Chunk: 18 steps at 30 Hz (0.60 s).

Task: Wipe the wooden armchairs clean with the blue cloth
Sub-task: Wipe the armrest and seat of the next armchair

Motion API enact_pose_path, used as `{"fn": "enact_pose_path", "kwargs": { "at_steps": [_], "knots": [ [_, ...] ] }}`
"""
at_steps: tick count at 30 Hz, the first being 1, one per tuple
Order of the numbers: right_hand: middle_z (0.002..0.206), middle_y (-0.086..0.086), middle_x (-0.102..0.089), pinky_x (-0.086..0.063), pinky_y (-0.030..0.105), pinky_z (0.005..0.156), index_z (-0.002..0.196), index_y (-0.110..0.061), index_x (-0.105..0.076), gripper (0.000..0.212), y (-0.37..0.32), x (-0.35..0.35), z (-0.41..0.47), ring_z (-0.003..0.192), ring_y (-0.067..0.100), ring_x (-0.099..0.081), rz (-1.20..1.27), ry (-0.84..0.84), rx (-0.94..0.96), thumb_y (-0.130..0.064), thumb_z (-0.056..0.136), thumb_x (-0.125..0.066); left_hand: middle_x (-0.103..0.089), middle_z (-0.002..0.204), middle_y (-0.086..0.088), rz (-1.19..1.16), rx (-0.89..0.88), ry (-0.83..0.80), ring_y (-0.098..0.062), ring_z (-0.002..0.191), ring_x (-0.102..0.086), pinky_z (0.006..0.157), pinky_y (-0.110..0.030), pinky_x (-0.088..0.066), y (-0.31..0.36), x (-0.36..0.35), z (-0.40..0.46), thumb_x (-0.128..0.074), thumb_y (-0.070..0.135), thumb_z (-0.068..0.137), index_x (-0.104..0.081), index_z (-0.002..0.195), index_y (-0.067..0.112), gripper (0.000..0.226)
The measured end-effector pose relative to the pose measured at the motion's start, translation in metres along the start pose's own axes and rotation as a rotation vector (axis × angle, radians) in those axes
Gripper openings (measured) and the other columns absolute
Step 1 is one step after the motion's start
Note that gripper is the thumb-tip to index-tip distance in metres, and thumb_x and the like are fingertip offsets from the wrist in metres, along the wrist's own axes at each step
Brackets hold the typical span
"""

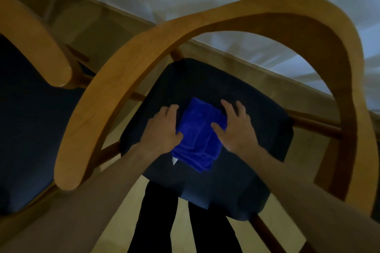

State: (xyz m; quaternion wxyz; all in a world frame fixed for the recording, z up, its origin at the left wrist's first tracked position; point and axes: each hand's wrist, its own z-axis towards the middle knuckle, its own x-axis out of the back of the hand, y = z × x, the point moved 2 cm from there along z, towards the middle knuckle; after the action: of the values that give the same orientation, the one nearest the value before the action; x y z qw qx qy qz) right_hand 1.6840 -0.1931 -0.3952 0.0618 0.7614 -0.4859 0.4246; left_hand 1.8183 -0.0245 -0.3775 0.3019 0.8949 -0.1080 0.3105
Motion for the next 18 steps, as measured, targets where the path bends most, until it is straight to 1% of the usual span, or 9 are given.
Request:
{"fn": "enact_pose_path", "kwargs": {
  "at_steps": [2, 4, 6, 9, 10, 11, 14, 16, 18],
  "knots": [
    [0.163, 0.002, 0.012, -0.027, 0.064, 0.112, 0.151, -0.049, -0.001, 0.071, -0.014, -0.023, -0.012, 0.149, 0.036, -0.005, 0.023, 0.09, -0.021, -0.054, 0.097, -0.047, -0.039, 0.141, -0.009, 0.008, 0.01, 0.081, -0.02, 0.116, -0.05, 0.096, -0.038, -0.047, -0.016, -0.005, -0.008, -0.069, 0.026, 0.083, -0.025, 0.146, 0.019, 0.077],
    [0.162, 0.002, 0.02, -0.019, 0.066, 0.113, 0.151, -0.05, 0.007, 0.069, -0.034, -0.046, -0.019, 0.15, 0.035, 0.006, 0.001, 0.177, -0.047, -0.058, 0.098, -0.037, -0.037, 0.144, -0.007, 0.032, 0.063, 0.131, -0.021, 0.124, -0.046, 0.1, -0.035, -0.043, -0.033, -0.013, -0.015, -0.07, 0.025, 0.083, -0.026, 0.146, 0.019, 0.078],
    [0.161, 0.004, 0.024, -0.015, 0.067, 0.111, 0.151, -0.048, 0.011, 0.074, -0.054, -0.071, -0.017, 0.149, 0.035, 0.012, 0.038, 0.237, -0.117, -0.065, 0.095, -0.035, -0.037, 0.145, -0.006, 0.069, 0.129, 0.193, -0.021, 0.13, -0.041, 0.104, -0.035, -0.038, -0.048, -0.026, -0.02, -0.071, 0.025, 0.082, -0.028, 0.145, 0.018, 0.077],
    [0.16, 0.01, 0.026, -0.012, 0.069, 0.112, 0.151, -0.043, 0.018, 0.092, -0.077, -0.103, -0.005, 0.147, 0.035, 0.021, 0.099, 0.216, -0.279, -0.074, 0.087, -0.041, -0.043, 0.142, -0.005, 0.112, 0.187, 0.286, -0.022, 0.131, -0.04, 0.107, -0.04, -0.034, -0.062, -0.04, -0.024, -0.073, 0.025, 0.079, -0.031, 0.144, 0.015, 0.078],
    [0.161, 0.014, 0.022, -0.013, 0.07, 0.111, 0.153, -0.04, 0.015, 0.093, -0.08, -0.11, -0.003, 0.148, 0.038, 0.018, 0.067, 0.224, -0.279, -0.072, 0.088, -0.044, -0.045, 0.14, -0.006, 0.132, 0.184, 0.301, -0.022, 0.131, -0.041, 0.107, -0.042, -0.034, -0.066, -0.045, -0.026, -0.074, 0.024, 0.077, -0.033, 0.143, 0.015, 0.078],
    [0.162, 0.018, 0.013, -0.017, 0.071, 0.11, 0.155, -0.036, 0.007, 0.092, -0.08, -0.113, -0.001, 0.148, 0.042, 0.01, 0.018, 0.251, -0.24, -0.067, 0.089, -0.048, -0.046, 0.139, -0.006, 0.149, 0.167, 0.316, -0.023, 0.131, -0.042, 0.107, -0.043, -0.034, -0.07, -0.05, -0.026, -0.074, 0.023, 0.076, -0.034, 0.142, 0.015, 0.078],
    [0.156, 0.026, -0.025, -0.033, 0.07, 0.098, 0.154, -0.027, -0.03, 0.084, -0.056, -0.105, 0.007, 0.137, 0.05, -0.027, -0.108, 0.333, -0.03, -0.046, 0.083, -0.071, -0.045, 0.137, -0.006, 0.147, 0.117, 0.384, -0.024, 0.128, -0.043, 0.103, -0.046, -0.036, -0.079, -0.051, -0.02, -0.072, 0.022, 0.075, -0.036, 0.141, 0.016, 0.075],
    [0.149, 0.024, -0.036, -0.038, 0.067, 0.095, 0.148, -0.027, -0.042, 0.079, -0.03, -0.093, 0.012, 0.13, 0.049, -0.035, -0.141, 0.335, 0.105, -0.033, 0.079, -0.078, -0.043, 0.137, -0.006, 0.124, 0.085, 0.417, -0.025, 0.126, -0.042, 0.101, -0.047, -0.037, -0.083, -0.047, -0.01, -0.068, 0.021, 0.078, -0.035, 0.141, 0.016, 0.071],
    [0.146, 0.018, -0.039, -0.04, 0.064, 0.097, 0.146, -0.028, -0.045, 0.073, -0.012, -0.069, 0.016, 0.128, 0.042, -0.036, -0.136, 0.298, 0.254, -0.025, 0.08, -0.077, -0.041, 0.137, -0.008, 0.123, 0.043, 0.43, -0.027, 0.125, -0.041, 0.1, -0.049, -0.037, -0.081, -0.041, 0.001, -0.064, 0.02, 0.08, -0.034, 0.141, 0.015, 0.069]
  ]
}}
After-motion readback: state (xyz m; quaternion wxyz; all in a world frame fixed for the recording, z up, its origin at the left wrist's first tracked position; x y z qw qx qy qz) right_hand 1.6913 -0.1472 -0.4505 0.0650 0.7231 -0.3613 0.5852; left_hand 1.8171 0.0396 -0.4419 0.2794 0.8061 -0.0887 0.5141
